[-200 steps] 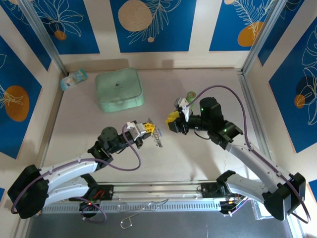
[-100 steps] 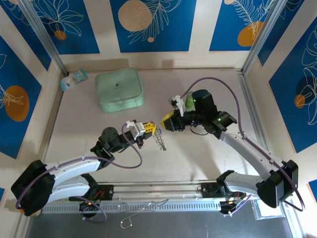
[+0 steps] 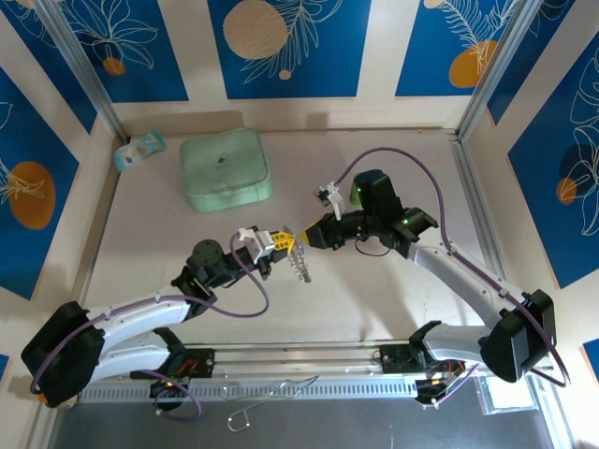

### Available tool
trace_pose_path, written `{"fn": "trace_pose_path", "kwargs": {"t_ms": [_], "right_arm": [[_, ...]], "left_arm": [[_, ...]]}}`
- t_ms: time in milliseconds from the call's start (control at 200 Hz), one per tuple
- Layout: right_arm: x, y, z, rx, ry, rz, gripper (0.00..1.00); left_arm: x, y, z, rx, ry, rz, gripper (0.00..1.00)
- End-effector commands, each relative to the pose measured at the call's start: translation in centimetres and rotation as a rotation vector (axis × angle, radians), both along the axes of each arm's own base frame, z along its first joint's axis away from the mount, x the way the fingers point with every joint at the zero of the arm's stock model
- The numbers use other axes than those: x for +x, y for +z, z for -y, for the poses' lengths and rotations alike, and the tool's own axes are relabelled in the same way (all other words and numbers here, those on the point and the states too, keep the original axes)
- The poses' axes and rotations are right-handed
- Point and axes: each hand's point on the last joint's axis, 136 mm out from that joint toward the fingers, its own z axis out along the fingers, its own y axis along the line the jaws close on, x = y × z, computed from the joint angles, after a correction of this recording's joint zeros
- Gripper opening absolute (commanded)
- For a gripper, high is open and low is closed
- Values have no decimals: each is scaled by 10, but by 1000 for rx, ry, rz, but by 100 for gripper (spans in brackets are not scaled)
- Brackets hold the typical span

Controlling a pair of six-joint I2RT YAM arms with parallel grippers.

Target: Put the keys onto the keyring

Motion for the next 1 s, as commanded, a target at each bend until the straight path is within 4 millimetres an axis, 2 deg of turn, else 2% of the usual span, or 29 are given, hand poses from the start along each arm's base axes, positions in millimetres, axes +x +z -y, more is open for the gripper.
{"fn": "trace_pose_path", "kwargs": {"t_ms": [0,220,385,605,695,815,855,995], "right_arm": [[-6,9,-6,21,35,-25,24],[-7,6,-5,17,36,-35,11],[-2,1,-3,19,18,-50,0],[-2,-11,-5,32,29,-107,0],[-5,-15,-9,39,43,-127,0],[-8,-15,-8,36,53,-131,7],[-7,-13,-6,34,49,-119,14],[1,8,10,60,7,19,31]], "left_arm": [[2,22,-2,-60,3,57,0],[1,23,-1,-63,2,58,0],[0,31,-1,-81,-10,63,0],[-8,47,-1,-165,-50,90,0],[-10,47,2,-170,-70,89,0],[-9,47,2,-174,-67,95,0],[-8,45,2,-169,-62,93,0],[-5,35,1,-148,-49,78,0]]}}
